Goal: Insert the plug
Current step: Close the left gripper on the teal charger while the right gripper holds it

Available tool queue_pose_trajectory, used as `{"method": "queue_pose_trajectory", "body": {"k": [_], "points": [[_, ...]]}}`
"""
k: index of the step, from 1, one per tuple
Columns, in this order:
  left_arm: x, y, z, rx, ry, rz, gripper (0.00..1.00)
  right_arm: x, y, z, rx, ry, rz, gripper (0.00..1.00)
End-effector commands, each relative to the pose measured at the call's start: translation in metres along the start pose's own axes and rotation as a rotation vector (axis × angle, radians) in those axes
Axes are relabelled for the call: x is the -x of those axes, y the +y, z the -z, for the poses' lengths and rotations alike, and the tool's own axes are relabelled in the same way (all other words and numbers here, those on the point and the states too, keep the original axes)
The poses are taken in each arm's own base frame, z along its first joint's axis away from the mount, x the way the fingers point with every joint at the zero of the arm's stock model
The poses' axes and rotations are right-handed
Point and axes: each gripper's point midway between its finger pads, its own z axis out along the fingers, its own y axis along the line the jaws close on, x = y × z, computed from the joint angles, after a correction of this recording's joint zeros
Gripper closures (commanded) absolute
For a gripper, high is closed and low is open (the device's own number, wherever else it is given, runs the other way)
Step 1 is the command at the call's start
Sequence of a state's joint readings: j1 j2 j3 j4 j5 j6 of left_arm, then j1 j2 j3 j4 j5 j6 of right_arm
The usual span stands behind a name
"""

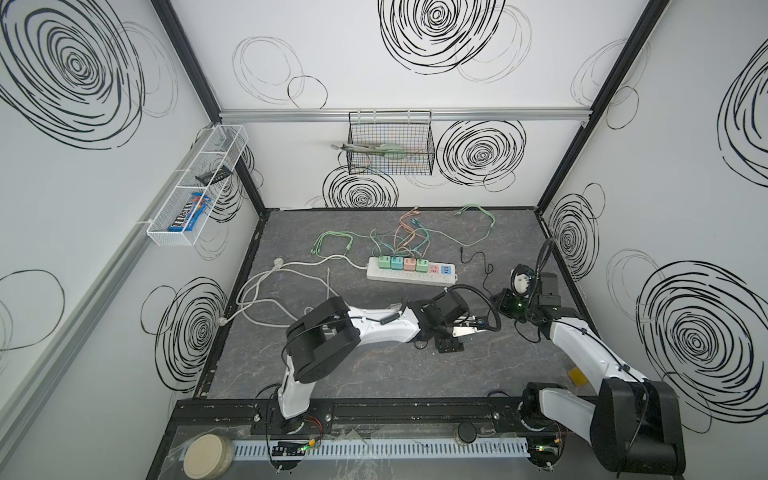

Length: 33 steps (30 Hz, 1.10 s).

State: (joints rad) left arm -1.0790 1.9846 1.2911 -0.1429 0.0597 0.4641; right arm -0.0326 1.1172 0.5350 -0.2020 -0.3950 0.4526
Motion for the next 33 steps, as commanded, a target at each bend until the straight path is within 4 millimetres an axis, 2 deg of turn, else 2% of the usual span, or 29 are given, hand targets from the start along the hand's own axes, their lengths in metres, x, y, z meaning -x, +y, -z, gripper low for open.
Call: {"method": "queue_pose_trajectory", "body": {"k": [1, 7, 12, 16, 18, 25, 27, 28, 31, 33], "points": [[-0.003, 0.011, -0.01, 0.047, 0.065, -0.059, 0.23, 0.006, 0.002, 0.003, 0.009, -0.035, -0.001, 1.0], [-0.013, 0.017, -0.026, 0.043, 0.108, -0.051, 0.27, 0.003, 0.0, 0.005, 0.001, -0.041, 0.007, 1.0], [-0.015, 0.028, -0.029, 0.055, 0.097, -0.006, 0.27, 0.002, -0.002, 0.004, -0.005, -0.04, 0.006, 1.0], [-0.02, 0.027, -0.036, 0.032, 0.105, 0.005, 0.29, 0.001, -0.005, 0.004, -0.015, -0.038, 0.002, 1.0], [-0.02, 0.024, -0.037, 0.009, 0.103, 0.008, 0.36, 0.002, -0.008, 0.004, -0.027, -0.042, -0.006, 1.0], [-0.007, 0.017, -0.03, -0.044, 0.044, 0.001, 0.69, 0.01, -0.01, 0.01, -0.019, -0.059, -0.041, 0.99], [-0.001, 0.021, -0.024, -0.041, 0.021, 0.006, 0.79, 0.012, -0.009, 0.012, -0.013, -0.058, -0.045, 0.93], [0.002, 0.023, -0.02, -0.037, 0.009, 0.014, 0.85, 0.012, -0.008, 0.013, -0.01, -0.053, -0.049, 0.87], [0.013, 0.032, 0.0, -0.019, -0.062, 0.038, 1.0, 0.011, -0.003, 0.017, 0.003, -0.028, -0.06, 0.62], [0.022, 0.035, 0.019, -0.006, -0.133, 0.037, 1.0, 0.01, 0.007, 0.02, 0.048, -0.007, -0.045, 0.47]]}}
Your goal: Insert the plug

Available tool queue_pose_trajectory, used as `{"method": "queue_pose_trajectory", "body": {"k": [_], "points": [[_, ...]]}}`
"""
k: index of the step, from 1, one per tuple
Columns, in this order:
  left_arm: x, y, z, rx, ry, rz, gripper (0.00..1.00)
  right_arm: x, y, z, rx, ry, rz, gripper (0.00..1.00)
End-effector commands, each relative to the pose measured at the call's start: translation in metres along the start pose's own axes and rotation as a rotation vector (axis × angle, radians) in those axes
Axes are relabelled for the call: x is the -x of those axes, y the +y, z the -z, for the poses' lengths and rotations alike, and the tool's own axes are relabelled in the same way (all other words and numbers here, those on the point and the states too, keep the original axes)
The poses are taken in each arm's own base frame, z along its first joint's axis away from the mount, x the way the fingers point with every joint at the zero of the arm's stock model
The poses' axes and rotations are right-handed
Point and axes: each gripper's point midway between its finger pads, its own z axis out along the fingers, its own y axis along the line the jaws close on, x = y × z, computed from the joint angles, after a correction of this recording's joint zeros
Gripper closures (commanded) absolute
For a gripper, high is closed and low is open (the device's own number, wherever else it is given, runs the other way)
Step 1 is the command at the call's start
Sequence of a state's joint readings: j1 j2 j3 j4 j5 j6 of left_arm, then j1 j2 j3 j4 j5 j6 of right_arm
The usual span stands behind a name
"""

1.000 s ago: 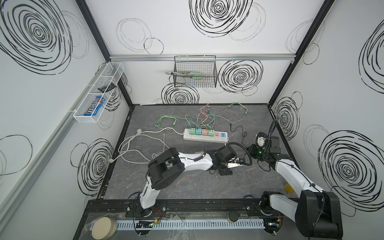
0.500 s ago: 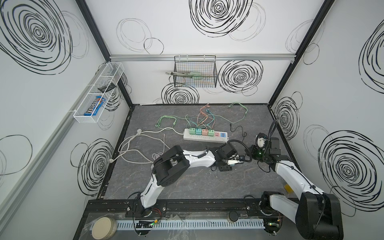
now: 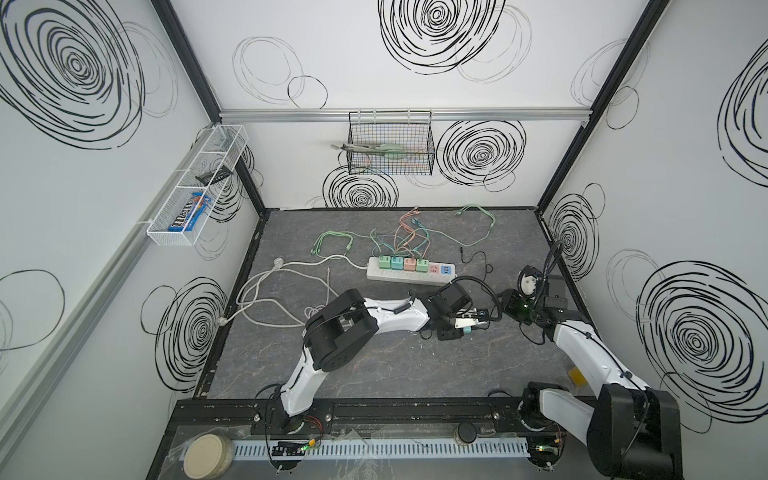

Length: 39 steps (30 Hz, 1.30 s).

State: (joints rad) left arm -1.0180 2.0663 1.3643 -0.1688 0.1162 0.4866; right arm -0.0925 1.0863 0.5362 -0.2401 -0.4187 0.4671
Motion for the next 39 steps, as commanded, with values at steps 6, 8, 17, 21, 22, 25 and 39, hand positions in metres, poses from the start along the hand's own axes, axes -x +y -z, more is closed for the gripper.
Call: {"method": "queue_pose_trajectory", "body": {"k": [6, 8, 17, 21, 22, 25, 39], "points": [[0.045, 0.025, 0.091, 0.055, -0.323, -0.021, 1.0, -0.009, 0.054, 0.018, 0.255, 0.08, 0.032, 0.26], [0.045, 0.036, 0.102, 0.09, -0.342, -0.035, 1.0, -0.013, 0.062, 0.022, 0.294, 0.091, 0.046, 0.25], [0.05, 0.065, 0.123, 0.183, -0.389, -0.141, 1.0, -0.033, 0.133, 0.052, 0.565, 0.111, 0.254, 0.1], [0.057, 0.067, 0.134, 0.205, -0.441, -0.174, 1.0, -0.036, 0.138, 0.049, 0.537, 0.083, 0.316, 0.2], [0.059, 0.065, 0.138, 0.21, -0.46, -0.183, 1.0, -0.037, 0.137, 0.047, 0.535, 0.087, 0.312, 0.25], [0.061, 0.059, 0.144, 0.202, -0.506, -0.208, 1.0, -0.039, 0.138, 0.043, 0.543, 0.11, 0.296, 0.38], [0.061, 0.051, 0.149, 0.211, -0.57, -0.258, 1.0, -0.057, 0.148, 0.04, 0.622, 0.231, 0.322, 0.55]]}}
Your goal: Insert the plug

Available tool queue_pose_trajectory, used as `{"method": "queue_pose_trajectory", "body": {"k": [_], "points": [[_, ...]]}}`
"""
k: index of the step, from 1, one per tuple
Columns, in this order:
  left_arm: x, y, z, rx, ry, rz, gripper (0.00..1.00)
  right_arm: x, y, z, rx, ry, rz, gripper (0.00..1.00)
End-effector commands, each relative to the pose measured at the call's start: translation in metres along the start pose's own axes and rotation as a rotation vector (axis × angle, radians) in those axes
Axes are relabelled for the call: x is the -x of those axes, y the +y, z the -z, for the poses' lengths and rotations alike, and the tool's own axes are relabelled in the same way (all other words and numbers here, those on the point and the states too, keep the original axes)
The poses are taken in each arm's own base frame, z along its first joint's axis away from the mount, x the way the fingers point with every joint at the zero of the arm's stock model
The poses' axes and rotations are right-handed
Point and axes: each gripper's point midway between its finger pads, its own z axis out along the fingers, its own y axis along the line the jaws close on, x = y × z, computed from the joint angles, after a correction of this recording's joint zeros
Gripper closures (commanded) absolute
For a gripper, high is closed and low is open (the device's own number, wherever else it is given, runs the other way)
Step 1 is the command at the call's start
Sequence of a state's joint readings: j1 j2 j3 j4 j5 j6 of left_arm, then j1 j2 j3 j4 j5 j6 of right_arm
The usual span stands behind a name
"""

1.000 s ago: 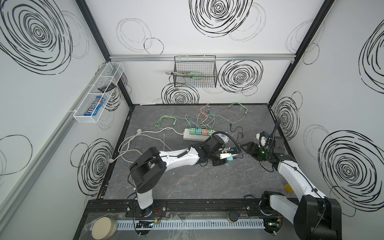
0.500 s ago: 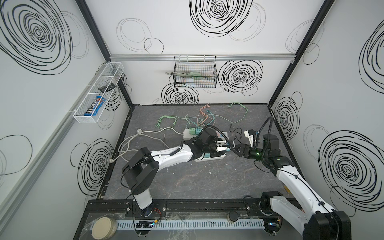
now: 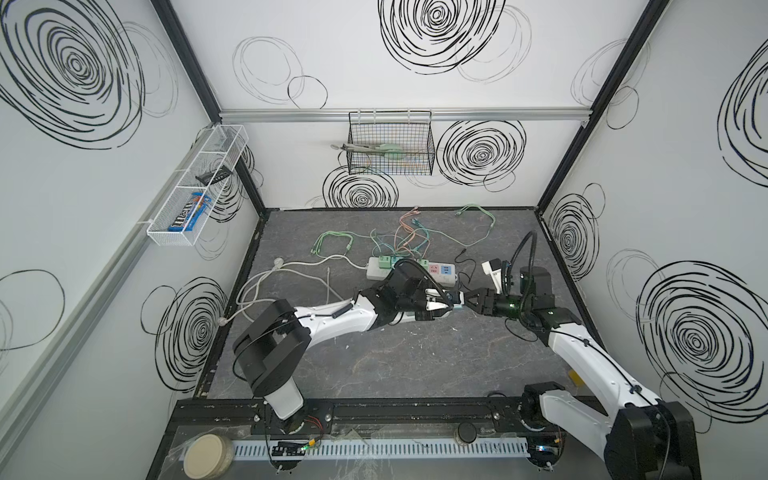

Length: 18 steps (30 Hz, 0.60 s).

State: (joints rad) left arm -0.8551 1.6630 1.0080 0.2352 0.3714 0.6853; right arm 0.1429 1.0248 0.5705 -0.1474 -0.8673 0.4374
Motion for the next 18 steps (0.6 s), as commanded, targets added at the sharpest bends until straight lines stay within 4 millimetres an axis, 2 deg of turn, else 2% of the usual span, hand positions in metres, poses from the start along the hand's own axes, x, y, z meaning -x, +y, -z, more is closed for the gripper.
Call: {"method": "queue_pose_trajectory", "body": {"k": [1, 8, 10, 12, 16, 18], "points": [[0.032, 0.018, 0.009, 0.064, -0.112, -0.069, 1.0, 0.003, 0.014, -0.001, 0.051, 0.023, 0.042, 0.56], [0.032, 0.023, 0.007, 0.101, -0.103, -0.088, 1.0, -0.003, 0.017, -0.009, 0.085, 0.073, 0.024, 0.58], [0.032, 0.023, 0.007, 0.098, -0.102, -0.086, 1.0, -0.002, 0.017, -0.01, 0.082, 0.076, 0.024, 0.66], [0.031, 0.024, 0.007, 0.095, -0.098, -0.077, 1.0, -0.001, 0.014, -0.011, 0.067, 0.071, 0.031, 0.8], [0.031, 0.027, 0.011, 0.098, -0.086, -0.04, 0.98, 0.003, 0.015, -0.012, 0.075, 0.071, 0.079, 0.92], [0.031, 0.03, 0.014, 0.111, -0.082, -0.03, 0.86, 0.009, 0.014, -0.013, 0.055, 0.067, 0.104, 1.0]]}}
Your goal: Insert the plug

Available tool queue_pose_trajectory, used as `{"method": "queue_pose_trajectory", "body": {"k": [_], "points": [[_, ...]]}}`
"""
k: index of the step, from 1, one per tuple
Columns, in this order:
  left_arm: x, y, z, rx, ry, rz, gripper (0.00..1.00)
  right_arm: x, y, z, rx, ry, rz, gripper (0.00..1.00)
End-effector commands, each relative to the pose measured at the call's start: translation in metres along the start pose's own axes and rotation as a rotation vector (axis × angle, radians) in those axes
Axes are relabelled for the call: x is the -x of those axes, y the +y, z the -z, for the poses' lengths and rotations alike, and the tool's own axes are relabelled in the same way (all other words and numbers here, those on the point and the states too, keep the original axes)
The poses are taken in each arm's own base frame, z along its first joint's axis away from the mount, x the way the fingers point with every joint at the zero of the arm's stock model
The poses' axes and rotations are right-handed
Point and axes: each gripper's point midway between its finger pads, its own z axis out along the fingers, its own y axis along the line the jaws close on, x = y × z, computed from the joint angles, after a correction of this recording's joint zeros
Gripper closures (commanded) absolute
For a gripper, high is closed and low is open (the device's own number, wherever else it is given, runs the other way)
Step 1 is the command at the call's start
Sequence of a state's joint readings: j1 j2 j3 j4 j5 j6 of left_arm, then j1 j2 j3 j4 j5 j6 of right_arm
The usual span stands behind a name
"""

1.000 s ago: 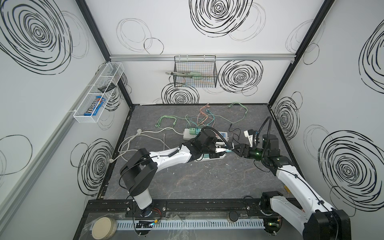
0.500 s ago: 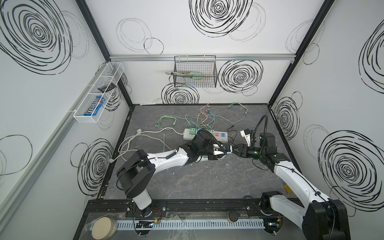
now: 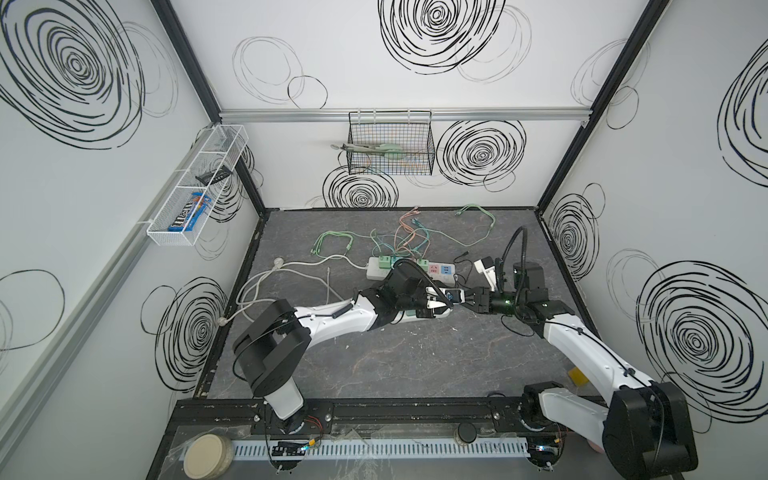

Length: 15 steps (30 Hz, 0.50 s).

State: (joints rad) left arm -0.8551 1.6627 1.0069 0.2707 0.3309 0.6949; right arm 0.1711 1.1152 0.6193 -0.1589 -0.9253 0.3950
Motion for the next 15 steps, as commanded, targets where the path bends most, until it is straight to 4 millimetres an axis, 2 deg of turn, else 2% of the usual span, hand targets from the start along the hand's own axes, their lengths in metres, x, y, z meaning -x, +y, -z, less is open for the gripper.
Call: {"method": "queue_pose_trajectory", "body": {"k": [1, 3, 4, 6, 8, 11, 15], "points": [[0.029, 0.022, 0.014, 0.07, -0.078, 0.004, 0.79, 0.014, 0.006, 0.0, -0.015, -0.011, 0.108, 1.0], [0.031, 0.033, 0.021, 0.123, -0.081, 0.044, 0.48, 0.025, 0.007, 0.003, -0.041, -0.039, 0.173, 1.0], [0.033, 0.039, 0.025, 0.154, -0.091, 0.064, 0.36, 0.033, 0.007, 0.004, -0.061, -0.065, 0.206, 1.0], [0.036, 0.053, 0.04, 0.237, -0.121, 0.115, 0.16, 0.055, 0.004, 0.009, -0.128, -0.153, 0.28, 1.0], [0.037, 0.067, 0.056, 0.338, -0.143, 0.175, 0.02, 0.077, 0.0, 0.015, -0.19, -0.234, 0.335, 1.0], [0.031, 0.087, 0.08, 0.495, -0.145, 0.287, 0.04, 0.108, -0.007, 0.024, -0.284, -0.339, 0.412, 1.0], [0.009, 0.096, 0.105, 0.627, -0.094, 0.406, 0.04, 0.143, -0.013, 0.031, -0.41, -0.367, 0.592, 1.0]]}}
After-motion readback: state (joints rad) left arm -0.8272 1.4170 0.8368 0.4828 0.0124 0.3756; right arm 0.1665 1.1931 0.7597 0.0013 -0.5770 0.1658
